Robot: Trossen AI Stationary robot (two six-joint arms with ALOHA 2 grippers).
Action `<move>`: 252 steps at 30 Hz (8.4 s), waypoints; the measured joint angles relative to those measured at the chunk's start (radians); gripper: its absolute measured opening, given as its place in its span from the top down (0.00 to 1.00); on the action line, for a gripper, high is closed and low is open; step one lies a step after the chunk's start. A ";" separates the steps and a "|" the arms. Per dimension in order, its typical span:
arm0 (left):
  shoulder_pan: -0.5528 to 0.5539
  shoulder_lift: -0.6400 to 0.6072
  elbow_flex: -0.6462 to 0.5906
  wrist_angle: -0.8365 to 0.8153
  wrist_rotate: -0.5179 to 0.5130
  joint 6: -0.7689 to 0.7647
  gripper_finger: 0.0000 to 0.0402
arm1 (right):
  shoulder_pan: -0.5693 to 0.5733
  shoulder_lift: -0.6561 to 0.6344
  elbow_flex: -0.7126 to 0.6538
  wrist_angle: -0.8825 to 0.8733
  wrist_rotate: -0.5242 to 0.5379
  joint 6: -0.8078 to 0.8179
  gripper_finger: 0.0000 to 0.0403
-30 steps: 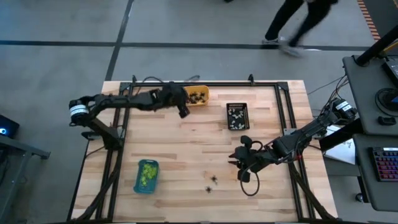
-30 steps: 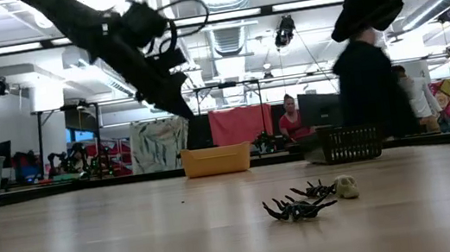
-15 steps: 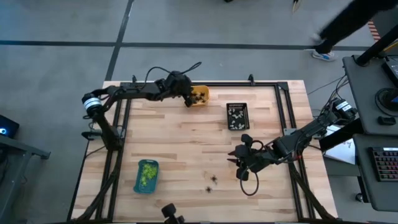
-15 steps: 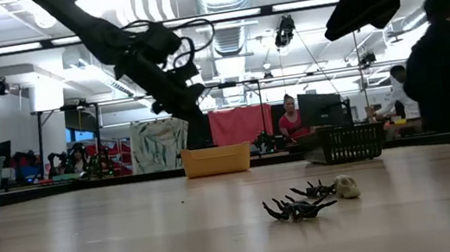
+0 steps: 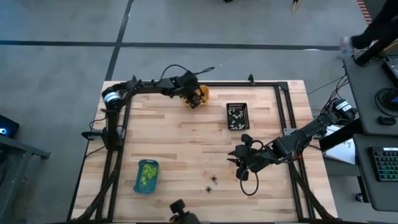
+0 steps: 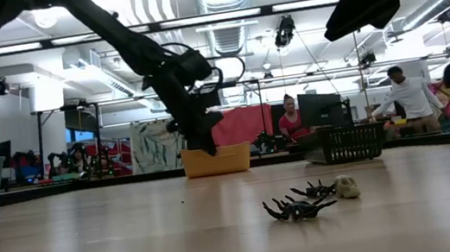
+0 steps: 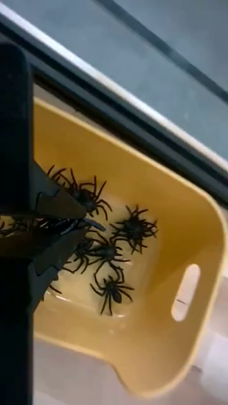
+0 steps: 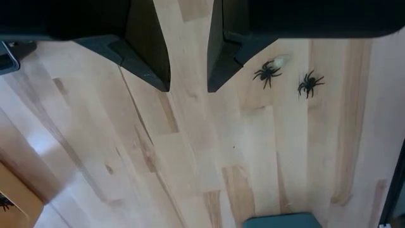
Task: Sort Halloween decoration
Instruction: Put the black spider toy into the yellow bin
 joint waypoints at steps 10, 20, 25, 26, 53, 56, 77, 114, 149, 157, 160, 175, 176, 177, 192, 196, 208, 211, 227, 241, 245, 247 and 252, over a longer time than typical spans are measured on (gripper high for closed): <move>-0.003 0.027 0.019 -0.026 0.000 -0.005 0.85 | 0.000 0.000 0.000 0.000 0.000 0.000 0.76; -0.061 -0.062 0.020 -0.100 0.000 -0.013 0.79 | 0.000 0.000 0.000 0.020 -0.001 0.008 0.76; -0.145 -0.164 0.004 -0.136 0.000 -0.031 0.79 | 0.000 0.000 0.000 0.068 -0.002 0.018 0.76; -0.167 -0.186 -0.005 -0.135 0.000 -0.033 0.79 | 0.000 0.000 0.000 0.075 -0.004 0.022 0.76; -0.849 -0.463 -0.361 0.119 -0.195 -0.302 0.79 | 0.000 0.034 0.000 0.097 -0.118 0.365 0.76; -0.904 -0.463 -0.361 0.117 -0.269 -0.311 0.79 | 0.000 0.074 0.007 0.092 -0.166 0.439 0.76; -1.062 -0.464 -0.365 0.099 -0.316 -0.349 0.79 | 0.000 0.537 0.507 -0.420 -0.319 0.688 0.76; -1.215 -0.463 -0.402 0.100 -0.400 -0.444 0.79 | 0.000 0.752 0.689 -0.480 -0.317 0.850 0.76; -1.215 -0.462 -0.402 0.100 -0.423 -0.444 0.79 | 0.000 0.806 0.686 -0.426 -0.332 0.785 0.82; -1.215 -0.462 -0.402 0.100 -0.423 -0.444 0.79 | -0.002 0.752 0.682 -0.446 -0.288 0.727 0.91; -1.215 -0.462 -0.402 0.100 -0.423 -0.444 0.79 | -0.002 0.740 0.682 -0.445 -0.286 0.703 0.93; -1.215 -0.462 -0.402 0.100 -0.423 -0.444 0.79 | -0.006 0.734 0.682 -0.444 -0.238 0.589 0.98; -1.215 -0.462 -0.402 0.100 -0.423 -0.444 0.79 | -0.006 0.734 0.682 -0.441 -0.241 0.543 0.98; -1.215 -0.462 -0.402 0.100 -0.423 -0.444 0.79 | -0.006 0.734 0.682 -0.441 -0.254 0.477 0.97; -1.215 -0.462 -0.402 0.102 -0.423 -0.443 0.79 | 0.022 0.750 0.682 -0.427 -0.263 -0.074 0.73; -1.215 -0.462 -0.402 0.100 -0.423 -0.443 0.79 | 0.022 0.763 0.681 -0.424 -0.264 -0.081 0.68; -1.215 -0.462 -0.402 0.100 -0.423 -0.438 0.79 | 0.009 0.824 0.686 -0.417 -0.271 -0.122 0.76; -1.215 -0.462 -0.402 0.100 -0.422 -0.438 0.79 | 0.008 0.824 0.686 -0.417 -0.274 -0.123 0.84; -1.231 -0.503 -0.402 0.098 -0.446 -0.380 0.79 | -0.032 0.691 0.707 -0.424 -0.256 -0.143 0.98; -1.241 -0.684 -0.407 0.089 -0.551 -0.137 0.79 | -0.344 0.567 0.677 -0.229 -0.272 -0.585 0.98; -1.239 -0.707 -0.408 0.072 -0.568 -0.059 0.79 | -0.491 0.567 0.670 -0.119 -0.405 -0.735 0.98; -1.239 -0.712 -0.408 0.072 -0.577 -0.035 0.79 | -0.570 0.568 0.668 -0.070 -0.464 -0.795 0.98; -1.235 -0.718 -0.408 0.068 -0.579 -0.031 0.79 | -0.765 0.570 0.668 0.074 -0.509 -0.807 0.98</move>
